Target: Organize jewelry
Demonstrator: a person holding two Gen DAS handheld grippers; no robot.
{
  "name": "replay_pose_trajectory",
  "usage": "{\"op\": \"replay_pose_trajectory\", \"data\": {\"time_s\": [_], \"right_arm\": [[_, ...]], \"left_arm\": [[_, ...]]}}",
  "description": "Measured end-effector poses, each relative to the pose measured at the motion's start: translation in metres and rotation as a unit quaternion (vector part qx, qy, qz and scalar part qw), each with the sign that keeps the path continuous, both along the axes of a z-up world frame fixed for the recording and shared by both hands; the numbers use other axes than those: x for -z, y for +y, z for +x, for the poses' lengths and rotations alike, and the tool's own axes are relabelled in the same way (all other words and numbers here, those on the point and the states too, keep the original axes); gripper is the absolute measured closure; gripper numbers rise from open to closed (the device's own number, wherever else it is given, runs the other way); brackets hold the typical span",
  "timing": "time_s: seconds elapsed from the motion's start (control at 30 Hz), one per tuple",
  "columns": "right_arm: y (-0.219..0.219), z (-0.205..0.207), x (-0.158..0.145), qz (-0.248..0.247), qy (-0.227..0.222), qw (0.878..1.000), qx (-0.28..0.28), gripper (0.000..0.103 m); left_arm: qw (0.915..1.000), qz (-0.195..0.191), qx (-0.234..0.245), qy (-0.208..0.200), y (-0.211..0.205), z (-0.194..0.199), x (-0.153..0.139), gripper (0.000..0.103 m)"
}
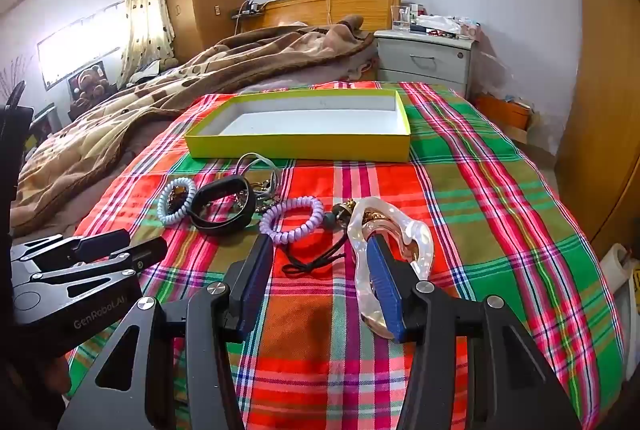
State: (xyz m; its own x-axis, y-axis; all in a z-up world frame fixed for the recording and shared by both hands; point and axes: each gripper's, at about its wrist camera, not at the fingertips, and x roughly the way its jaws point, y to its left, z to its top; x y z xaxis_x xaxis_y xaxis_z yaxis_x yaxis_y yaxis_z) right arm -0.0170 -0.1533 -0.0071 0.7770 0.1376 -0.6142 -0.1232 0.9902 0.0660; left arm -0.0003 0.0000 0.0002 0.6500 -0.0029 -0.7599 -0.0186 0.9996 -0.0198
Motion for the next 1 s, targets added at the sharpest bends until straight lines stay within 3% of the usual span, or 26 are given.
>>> {"op": "replay_pose_trajectory", "data": {"time_s": [0.43, 1.0], "right_arm": [[0.0005, 0.0011, 0.0, -0.003, 0.0, 1.0, 0.001, 0.053], [0.0012, -0.0003, -0.001, -0.008, -0.005, 1.0, 0.004, 0.053]], "left_arm": [[0.9998, 0.019, 0.001, 0.001, 0.0003, -0.0029, 0.0007, 0.058], [0.9999, 0.009, -0.006, 0.005, -0.0014, -0.0049, -0.0048, 0.058]]}}
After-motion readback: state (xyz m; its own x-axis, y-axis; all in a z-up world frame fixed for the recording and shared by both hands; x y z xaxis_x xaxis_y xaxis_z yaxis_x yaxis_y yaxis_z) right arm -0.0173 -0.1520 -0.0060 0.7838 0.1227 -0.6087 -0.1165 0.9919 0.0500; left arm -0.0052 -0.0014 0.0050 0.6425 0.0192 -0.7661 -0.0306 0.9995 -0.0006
